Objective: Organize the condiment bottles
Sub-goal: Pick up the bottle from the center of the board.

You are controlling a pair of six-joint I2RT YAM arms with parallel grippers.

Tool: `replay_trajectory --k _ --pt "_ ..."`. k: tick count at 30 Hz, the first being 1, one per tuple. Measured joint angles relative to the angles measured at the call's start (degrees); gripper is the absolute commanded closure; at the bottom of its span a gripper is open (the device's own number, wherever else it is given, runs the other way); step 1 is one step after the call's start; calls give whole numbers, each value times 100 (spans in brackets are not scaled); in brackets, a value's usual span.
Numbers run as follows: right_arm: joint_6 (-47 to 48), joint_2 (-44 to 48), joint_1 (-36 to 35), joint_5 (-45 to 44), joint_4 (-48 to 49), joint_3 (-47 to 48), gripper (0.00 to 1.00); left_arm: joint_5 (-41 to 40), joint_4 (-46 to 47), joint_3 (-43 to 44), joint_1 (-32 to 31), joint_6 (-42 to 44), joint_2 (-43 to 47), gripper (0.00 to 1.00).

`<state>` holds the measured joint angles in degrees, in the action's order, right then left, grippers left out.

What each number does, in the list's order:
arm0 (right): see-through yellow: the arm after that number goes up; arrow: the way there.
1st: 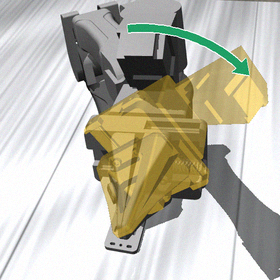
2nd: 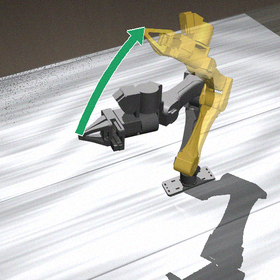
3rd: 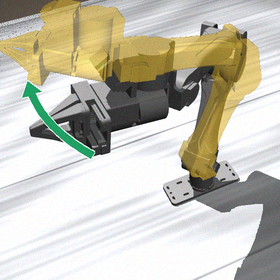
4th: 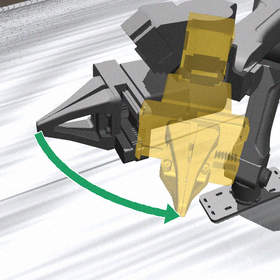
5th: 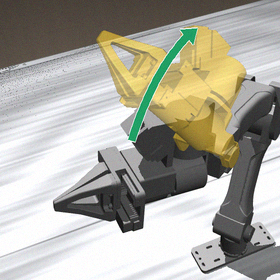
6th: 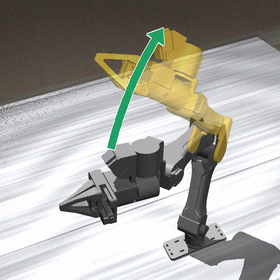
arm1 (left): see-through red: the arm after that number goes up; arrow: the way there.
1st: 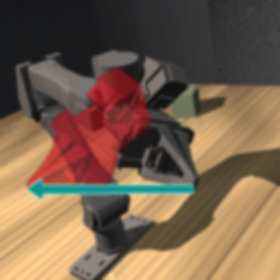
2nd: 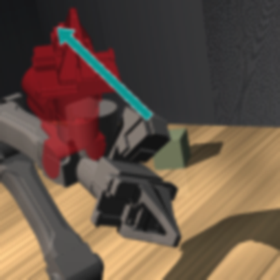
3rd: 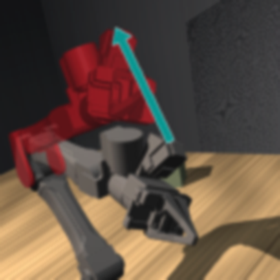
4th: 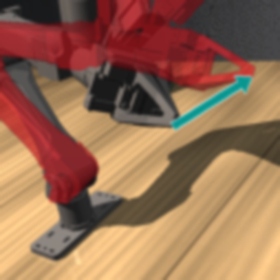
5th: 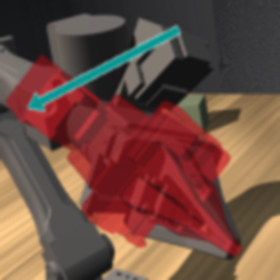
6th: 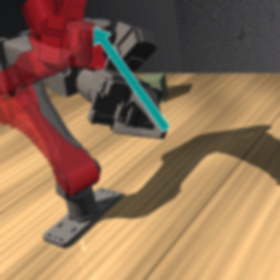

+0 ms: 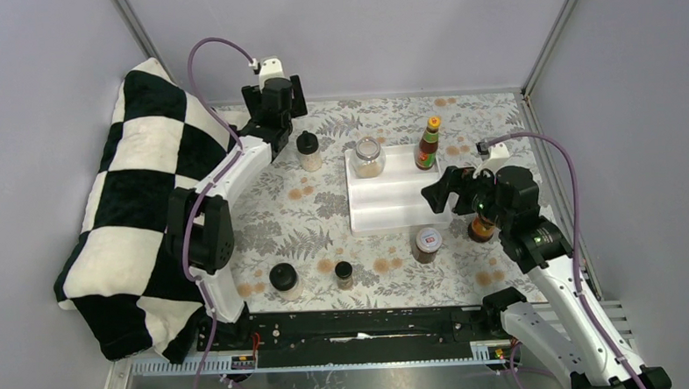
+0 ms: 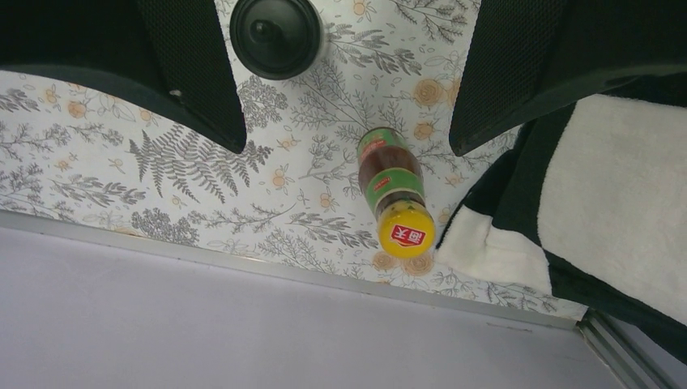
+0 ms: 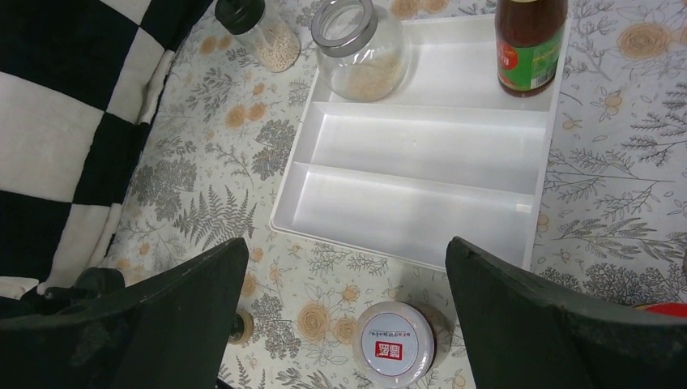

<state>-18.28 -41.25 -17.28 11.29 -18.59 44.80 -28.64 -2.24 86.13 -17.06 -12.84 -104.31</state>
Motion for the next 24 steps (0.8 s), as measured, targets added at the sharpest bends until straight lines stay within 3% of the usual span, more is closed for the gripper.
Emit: replay_trajectory --k 24 --pt "-105 -63 0 192 269 -417 0 -286 695 39 337 -31 -1093 6"
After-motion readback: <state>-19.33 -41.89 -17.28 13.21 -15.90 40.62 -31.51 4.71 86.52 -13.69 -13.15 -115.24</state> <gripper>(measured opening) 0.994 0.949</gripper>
